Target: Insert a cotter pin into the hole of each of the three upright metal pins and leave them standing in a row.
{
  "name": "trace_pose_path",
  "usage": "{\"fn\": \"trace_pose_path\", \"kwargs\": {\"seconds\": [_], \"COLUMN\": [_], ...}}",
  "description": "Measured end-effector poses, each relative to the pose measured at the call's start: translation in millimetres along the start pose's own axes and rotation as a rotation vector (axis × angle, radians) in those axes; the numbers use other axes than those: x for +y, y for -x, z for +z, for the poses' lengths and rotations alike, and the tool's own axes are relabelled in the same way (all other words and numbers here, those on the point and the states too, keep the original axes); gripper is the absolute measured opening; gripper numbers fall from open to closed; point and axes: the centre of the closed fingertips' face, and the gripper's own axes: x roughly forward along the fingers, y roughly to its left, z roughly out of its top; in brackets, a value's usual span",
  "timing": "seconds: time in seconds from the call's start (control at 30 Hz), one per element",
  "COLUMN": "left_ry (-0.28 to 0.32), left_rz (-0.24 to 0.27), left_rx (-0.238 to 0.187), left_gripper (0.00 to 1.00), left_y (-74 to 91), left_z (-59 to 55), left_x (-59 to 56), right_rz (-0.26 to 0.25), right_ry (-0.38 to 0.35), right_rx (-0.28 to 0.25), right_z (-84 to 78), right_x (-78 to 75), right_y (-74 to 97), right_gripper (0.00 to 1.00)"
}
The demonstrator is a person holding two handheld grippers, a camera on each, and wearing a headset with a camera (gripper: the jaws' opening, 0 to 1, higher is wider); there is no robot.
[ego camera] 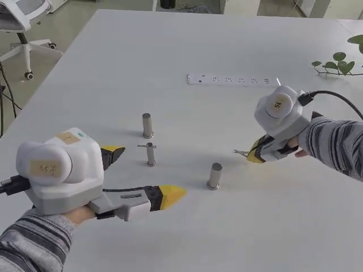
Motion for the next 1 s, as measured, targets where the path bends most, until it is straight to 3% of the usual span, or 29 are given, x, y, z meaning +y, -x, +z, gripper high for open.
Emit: {"fn": "trace_pose_path", "kwargs": {"seconds": [0.43, 0.6, 0.87, 1.0], "left_ry": [0.017, 0.033, 0.06, 0.104], "left_rz": [-0.041, -0.049, -0.067, -0.084], "left_rx": [-0.004, 0.013, 0.03, 0.024], "left_gripper": [0.77, 0.72, 0.6, 0.53], "left_y": [-6.1, -10.9, -23.1, -29.0], "left_z": [11.6, 11.6, 17.7, 23.3], "left_x": [-10.0, -15.0, -21.5, -26.3], "right_rz": [-0.086, -0.123, -0.159, -0.157], "right_ry": [0.142, 0.18, 0.28, 0.316], "right_rx": [-0.146, -0.183, -0.215, -0.234], "right_z": [38.4, 46.0, 54.0, 59.3], "right_x": [9.2, 8.0, 24.4, 34.9], "right_y": [32.9, 38.7, 46.7, 47.5], "right_gripper": [0.0, 0.0, 0.0, 0.0]}}
